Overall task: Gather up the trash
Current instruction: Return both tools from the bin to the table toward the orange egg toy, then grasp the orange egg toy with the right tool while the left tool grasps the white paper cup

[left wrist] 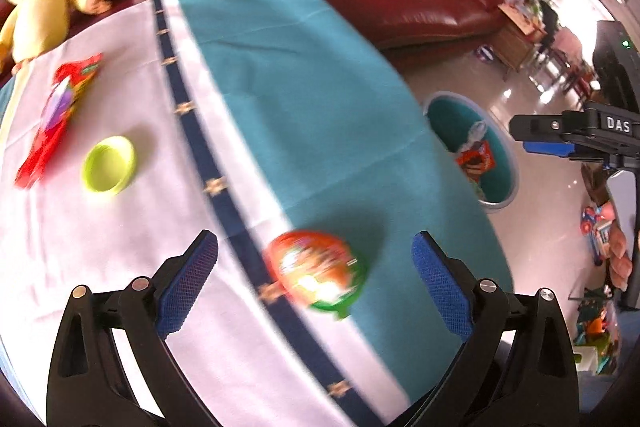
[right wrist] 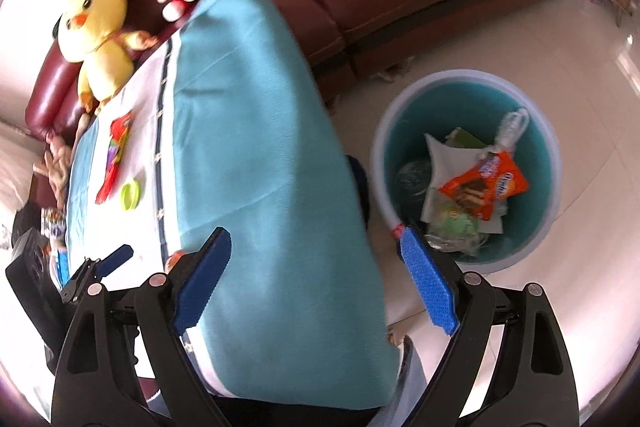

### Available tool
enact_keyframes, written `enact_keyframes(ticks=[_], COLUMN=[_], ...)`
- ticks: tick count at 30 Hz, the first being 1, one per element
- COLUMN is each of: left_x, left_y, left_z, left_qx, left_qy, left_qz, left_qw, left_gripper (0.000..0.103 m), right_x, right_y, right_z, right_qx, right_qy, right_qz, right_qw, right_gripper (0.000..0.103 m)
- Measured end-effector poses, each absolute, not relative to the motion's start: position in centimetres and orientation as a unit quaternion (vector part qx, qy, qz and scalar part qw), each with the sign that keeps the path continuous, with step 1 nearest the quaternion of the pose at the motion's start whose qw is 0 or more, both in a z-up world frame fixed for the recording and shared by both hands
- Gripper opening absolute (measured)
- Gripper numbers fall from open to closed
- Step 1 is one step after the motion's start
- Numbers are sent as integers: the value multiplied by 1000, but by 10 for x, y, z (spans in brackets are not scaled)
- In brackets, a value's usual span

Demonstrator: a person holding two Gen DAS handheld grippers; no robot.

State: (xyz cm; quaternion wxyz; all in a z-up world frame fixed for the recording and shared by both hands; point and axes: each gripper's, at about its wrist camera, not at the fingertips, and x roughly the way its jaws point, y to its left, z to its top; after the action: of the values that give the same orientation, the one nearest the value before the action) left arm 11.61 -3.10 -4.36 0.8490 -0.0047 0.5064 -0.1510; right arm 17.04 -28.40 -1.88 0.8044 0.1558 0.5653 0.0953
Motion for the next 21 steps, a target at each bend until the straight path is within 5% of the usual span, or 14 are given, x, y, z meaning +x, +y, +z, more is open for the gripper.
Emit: enact_keyframes(ticks=[21], left_x=[63], left_y=[108], left_z=[-74], left_qx=[-84], left_qy=[519], left_qz=[-65], left_qw=[848], left_gripper=[98], right_x=[148], right_y=[-118], right_z=[-62], right_qx=[40], right_qy=[629], right_qz=[188], right_qw=[753], right_gripper=[83])
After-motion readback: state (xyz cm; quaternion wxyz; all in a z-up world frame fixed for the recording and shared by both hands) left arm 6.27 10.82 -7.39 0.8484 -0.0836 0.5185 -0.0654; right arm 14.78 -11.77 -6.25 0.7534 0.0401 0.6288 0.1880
